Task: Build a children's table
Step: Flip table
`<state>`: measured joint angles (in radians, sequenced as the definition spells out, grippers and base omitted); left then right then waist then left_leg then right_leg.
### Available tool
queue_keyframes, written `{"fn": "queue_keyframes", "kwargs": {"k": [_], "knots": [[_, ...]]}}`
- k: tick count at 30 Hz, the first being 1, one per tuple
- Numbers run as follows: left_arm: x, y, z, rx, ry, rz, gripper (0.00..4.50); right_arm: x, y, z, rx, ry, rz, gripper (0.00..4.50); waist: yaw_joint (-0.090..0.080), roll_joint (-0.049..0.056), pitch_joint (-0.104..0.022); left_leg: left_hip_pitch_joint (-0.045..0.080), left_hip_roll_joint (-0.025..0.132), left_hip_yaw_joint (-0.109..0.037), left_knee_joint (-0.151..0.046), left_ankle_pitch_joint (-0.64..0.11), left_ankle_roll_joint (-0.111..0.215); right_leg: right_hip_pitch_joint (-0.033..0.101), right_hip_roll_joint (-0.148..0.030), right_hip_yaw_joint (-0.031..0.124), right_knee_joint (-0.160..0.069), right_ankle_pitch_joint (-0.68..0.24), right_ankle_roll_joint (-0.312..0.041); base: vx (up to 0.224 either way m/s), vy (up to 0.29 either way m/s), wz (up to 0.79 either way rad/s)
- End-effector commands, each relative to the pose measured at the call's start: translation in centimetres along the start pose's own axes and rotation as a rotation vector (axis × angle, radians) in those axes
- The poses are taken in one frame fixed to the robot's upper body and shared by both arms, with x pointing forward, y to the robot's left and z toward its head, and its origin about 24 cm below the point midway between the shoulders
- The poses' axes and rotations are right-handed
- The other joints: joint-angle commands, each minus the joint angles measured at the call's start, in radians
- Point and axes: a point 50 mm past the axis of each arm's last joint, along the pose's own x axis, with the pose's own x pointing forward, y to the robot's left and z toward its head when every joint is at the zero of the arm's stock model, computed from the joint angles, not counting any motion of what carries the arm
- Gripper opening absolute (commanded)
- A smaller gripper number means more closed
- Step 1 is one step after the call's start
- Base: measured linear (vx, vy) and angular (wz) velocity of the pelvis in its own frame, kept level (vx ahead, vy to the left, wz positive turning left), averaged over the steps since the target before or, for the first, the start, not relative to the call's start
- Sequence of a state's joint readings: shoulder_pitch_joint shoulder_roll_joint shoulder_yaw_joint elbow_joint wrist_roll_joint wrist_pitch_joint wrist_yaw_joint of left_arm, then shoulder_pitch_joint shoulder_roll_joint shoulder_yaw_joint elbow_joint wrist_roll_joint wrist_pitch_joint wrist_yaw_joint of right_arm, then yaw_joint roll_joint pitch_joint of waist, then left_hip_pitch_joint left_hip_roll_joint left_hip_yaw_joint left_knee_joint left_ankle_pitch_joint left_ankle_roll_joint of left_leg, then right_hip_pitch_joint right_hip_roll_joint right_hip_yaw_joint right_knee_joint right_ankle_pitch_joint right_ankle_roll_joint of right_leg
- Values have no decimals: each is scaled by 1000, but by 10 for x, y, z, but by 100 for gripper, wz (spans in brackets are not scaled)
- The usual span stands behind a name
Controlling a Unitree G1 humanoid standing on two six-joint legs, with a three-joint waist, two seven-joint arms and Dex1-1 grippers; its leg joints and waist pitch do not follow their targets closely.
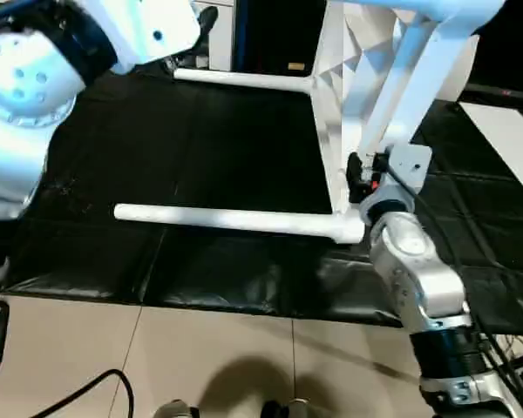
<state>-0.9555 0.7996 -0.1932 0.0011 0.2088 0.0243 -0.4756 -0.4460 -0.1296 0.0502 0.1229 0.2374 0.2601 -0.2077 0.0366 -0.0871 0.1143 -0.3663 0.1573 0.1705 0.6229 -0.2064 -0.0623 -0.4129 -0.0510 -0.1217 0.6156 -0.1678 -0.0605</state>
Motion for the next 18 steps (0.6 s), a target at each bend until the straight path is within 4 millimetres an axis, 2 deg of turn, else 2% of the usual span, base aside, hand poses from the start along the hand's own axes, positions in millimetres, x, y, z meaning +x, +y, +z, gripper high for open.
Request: {"fn": "queue_keyframes", "kwargs": {"k": [1,2,4,5,7,12,14,15,16,18], "knots": [[4,-3,-1,-4,2,-30,416,3,-5,2,-20,-11,-26,207,0,39,-77,9,81,-36,-80,-141,-62,65,-116,96,-64,-185,-103,0,0,0],[6,-4,-2,-9,0,-41,416,3,-5,2,-32,-14,-25,207,1,41,-77,11,80,-36,-80,-146,-62,64,-115,95,-66,-189,-106,0,0,0],[8,-5,-2,-40,-15,-45,381,3,-6,2,-62,-22,-26,199,3,41,-76,13,79,-35,-81,-159,-62,64,-116,95,-68,-212,-105,0,0,0],[8,-6,-1,-44,-19,-41,373,3,-6,2,-69,-26,-26,198,6,45,-77,12,81,-37,-81,-161,-63,65,-119,95,-68,-223,-106,0,0,0],[8,-6,-1,-43,-22,-39,364,3,-6,2,-74,-29,-26,197,6,42,-78,10,81,-36,-80,-156,-59,67,-119,95,-68,-220,-106,0,0,0],[6,-8,0,-66,-30,-39,328,6,-11,6,-105,-31,-37,197,7,43,-77,11,80,-34,-80,-148,-50,66,-118,95,-68,-231,-107,0,0,0],[5,-9,-2,-63,-13,-44,305,8,-12,10,-119,-42,-30,197,5,43,-77,9,79,-35,-80,-155,-49,66,-118,94,-69,-249,-104,0,0,0],[4,-8,-3,-60,-6,-40,305,9,-12,12,-131,-50,-23,197,5,34,-77,10,78,-32,-79,-156,-44,65,-117,95,-73,-263,-95,0,0,0],[3,-7,-4,-66,-1,-31,294,9,-12,15,-148,-60,-13,197,6,36,-77,8,78,-33,-78,-150,-43,67,-118,95,-70,-265,-94,0,0,0],[1,-2,-8,-134,9,10,275,12,-13,32,-236,-109,35,197,5,36,-79,6,77,-32,-78,-130,-35,68,-117,94,-71,-262,-88,0,0,0]]}}
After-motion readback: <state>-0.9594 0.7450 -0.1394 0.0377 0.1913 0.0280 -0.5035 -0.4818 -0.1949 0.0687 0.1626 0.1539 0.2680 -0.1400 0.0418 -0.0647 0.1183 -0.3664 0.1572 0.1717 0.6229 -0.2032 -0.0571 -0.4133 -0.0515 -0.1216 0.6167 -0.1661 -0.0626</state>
